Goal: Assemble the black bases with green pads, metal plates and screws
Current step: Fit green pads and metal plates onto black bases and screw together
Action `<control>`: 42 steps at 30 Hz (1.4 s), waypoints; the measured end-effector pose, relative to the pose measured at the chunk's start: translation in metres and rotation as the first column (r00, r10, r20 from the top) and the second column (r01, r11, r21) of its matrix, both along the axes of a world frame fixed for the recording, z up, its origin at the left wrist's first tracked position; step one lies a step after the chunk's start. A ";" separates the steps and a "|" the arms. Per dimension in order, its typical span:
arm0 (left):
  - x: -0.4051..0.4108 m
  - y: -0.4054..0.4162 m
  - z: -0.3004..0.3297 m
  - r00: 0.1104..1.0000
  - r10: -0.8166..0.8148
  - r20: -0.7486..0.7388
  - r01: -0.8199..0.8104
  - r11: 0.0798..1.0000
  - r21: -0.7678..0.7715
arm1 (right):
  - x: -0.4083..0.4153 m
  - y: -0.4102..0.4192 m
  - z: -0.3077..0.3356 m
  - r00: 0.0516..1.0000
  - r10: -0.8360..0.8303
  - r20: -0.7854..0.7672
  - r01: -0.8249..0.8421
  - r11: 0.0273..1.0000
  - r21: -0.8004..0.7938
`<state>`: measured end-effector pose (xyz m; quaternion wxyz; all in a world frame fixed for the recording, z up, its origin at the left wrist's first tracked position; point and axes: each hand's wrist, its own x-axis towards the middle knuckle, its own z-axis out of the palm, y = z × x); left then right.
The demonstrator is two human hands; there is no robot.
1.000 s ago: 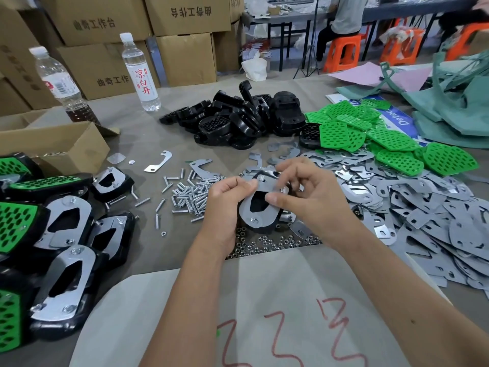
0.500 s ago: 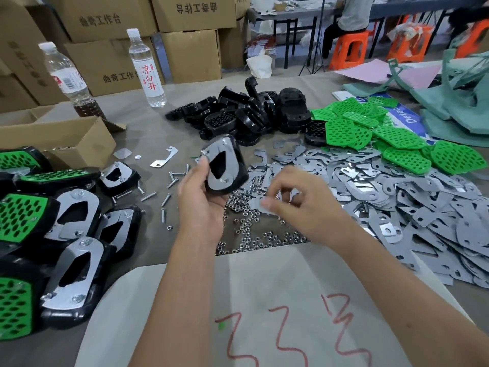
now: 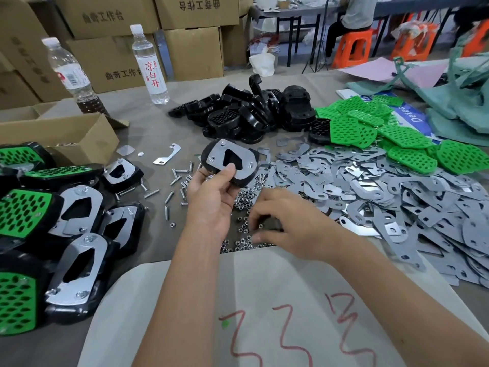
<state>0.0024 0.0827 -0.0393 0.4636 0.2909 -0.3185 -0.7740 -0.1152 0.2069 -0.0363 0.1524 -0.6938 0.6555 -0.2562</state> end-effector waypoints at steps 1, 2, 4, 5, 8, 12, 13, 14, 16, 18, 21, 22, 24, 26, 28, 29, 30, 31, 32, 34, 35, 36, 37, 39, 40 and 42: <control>0.000 0.000 0.000 1.000 0.005 0.017 -0.005 1.000 -0.008 | 0.001 0.000 0.000 1.000 0.010 -0.001 -0.010 1.000 0.007; 0.000 0.000 -0.001 1.000 0.012 0.029 -0.011 1.000 -0.016 | 0.002 -0.001 0.000 1.000 0.022 -0.004 -0.022 1.000 0.011; -0.001 0.001 -0.001 0.999 0.028 0.032 -0.028 0.999 -0.020 | 0.003 -0.002 -0.001 0.999 0.043 -0.022 -0.043 0.999 0.014; -0.001 0.001 -0.001 0.999 0.034 0.034 -0.034 0.999 -0.018 | 0.003 -0.002 -0.002 0.999 0.043 -0.024 -0.043 0.999 0.006; -0.001 0.001 -0.001 0.997 0.015 0.079 -0.012 0.999 -0.048 | 0.000 0.000 -0.003 0.988 -0.049 0.148 0.062 0.994 -0.088; -0.003 0.003 -0.004 0.983 -0.012 0.186 0.040 0.988 -0.148 | -0.007 -0.001 -0.002 0.858 -0.145 0.492 0.313 0.908 -0.279; -0.004 0.004 -0.005 0.975 -0.021 0.220 0.060 0.983 -0.173 | -0.010 -0.001 -0.002 0.818 -0.135 0.560 0.357 0.882 -0.309; -0.004 0.005 -0.006 0.966 -0.032 0.255 0.083 0.977 -0.194 | -0.013 -0.001 -0.002 0.778 -0.118 0.618 0.389 0.862 -0.325; -0.006 0.007 -0.007 0.949 -0.053 0.312 0.127 0.967 -0.222 | -0.017 0.000 -0.002 0.728 -0.104 0.677 0.423 0.845 -0.326; -0.009 0.011 -0.008 0.940 -0.085 0.332 0.169 0.957 -0.235 | -0.019 0.001 -0.004 0.727 -0.129 0.675 0.440 0.841 -0.314; -0.011 0.014 -0.008 0.934 -0.115 0.338 0.202 0.951 -0.234 | -0.019 -0.001 -0.005 0.749 -0.156 0.644 0.428 0.856 -0.290; -0.012 0.014 -0.008 0.933 -0.119 0.339 0.206 0.951 -0.232 | -0.019 -0.001 -0.005 0.762 -0.162 0.627 0.419 0.862 -0.286; -0.012 0.014 -0.008 0.934 -0.122 0.336 0.206 0.953 -0.224 | -0.019 -0.002 -0.005 0.783 -0.175 0.596 0.407 0.870 -0.279; -0.012 0.015 -0.008 0.937 -0.120 0.329 0.198 0.956 -0.214 | -0.019 -0.002 -0.005 0.789 -0.188 0.584 0.408 0.872 -0.271; -0.012 0.015 -0.009 0.940 -0.122 0.320 0.194 0.959 -0.204 | -0.021 -0.002 -0.005 0.797 -0.215 0.565 0.426 0.863 -0.271; -0.012 0.015 -0.009 0.941 -0.124 0.315 0.193 0.961 -0.199 | -0.021 -0.002 -0.004 0.800 -0.231 0.553 0.434 0.859 -0.269; -0.012 0.014 -0.009 0.942 -0.126 0.311 0.193 0.962 -0.194 | -0.022 -0.002 -0.004 0.798 -0.235 0.555 0.437 0.860 -0.263; -0.012 0.014 -0.009 0.943 -0.129 0.306 0.193 0.963 -0.189 | -0.023 -0.002 -0.004 0.788 -0.223 0.573 0.429 0.868 -0.252; -0.012 0.014 -0.009 0.945 -0.131 0.300 0.192 0.964 -0.183 | -0.024 -0.001 -0.004 0.775 -0.199 0.600 0.410 0.881 -0.237; -0.011 0.014 -0.009 0.948 -0.132 0.290 0.187 0.967 -0.171 | -0.027 0.001 -0.003 0.758 -0.150 0.635 0.357 0.910 -0.211; -0.011 0.013 -0.009 0.948 -0.133 0.288 0.187 0.968 -0.168 | -0.030 0.002 -0.002 0.758 -0.136 0.638 0.337 0.919 -0.204; -0.010 0.013 -0.009 0.948 -0.135 0.290 0.189 0.968 -0.168 | -0.031 0.003 -0.002 0.760 -0.133 0.636 0.329 0.923 -0.201; -0.010 0.014 -0.009 0.946 -0.137 0.293 0.193 0.966 -0.171 | -0.032 0.004 -0.002 0.762 -0.137 0.633 0.332 0.922 -0.199; -0.011 0.014 -0.009 0.944 -0.140 0.300 0.200 0.963 -0.181 | -0.031 0.003 -0.002 0.760 -0.157 0.630 0.353 0.914 -0.198; -0.011 0.015 -0.009 0.943 -0.142 0.300 0.203 0.962 -0.184 | -0.031 0.003 -0.002 0.759 -0.162 0.630 0.362 0.910 -0.202; -0.011 0.015 -0.009 0.945 -0.144 0.295 0.205 0.961 -0.186 | -0.028 0.002 -0.004 0.765 -0.160 0.624 0.371 0.901 -0.224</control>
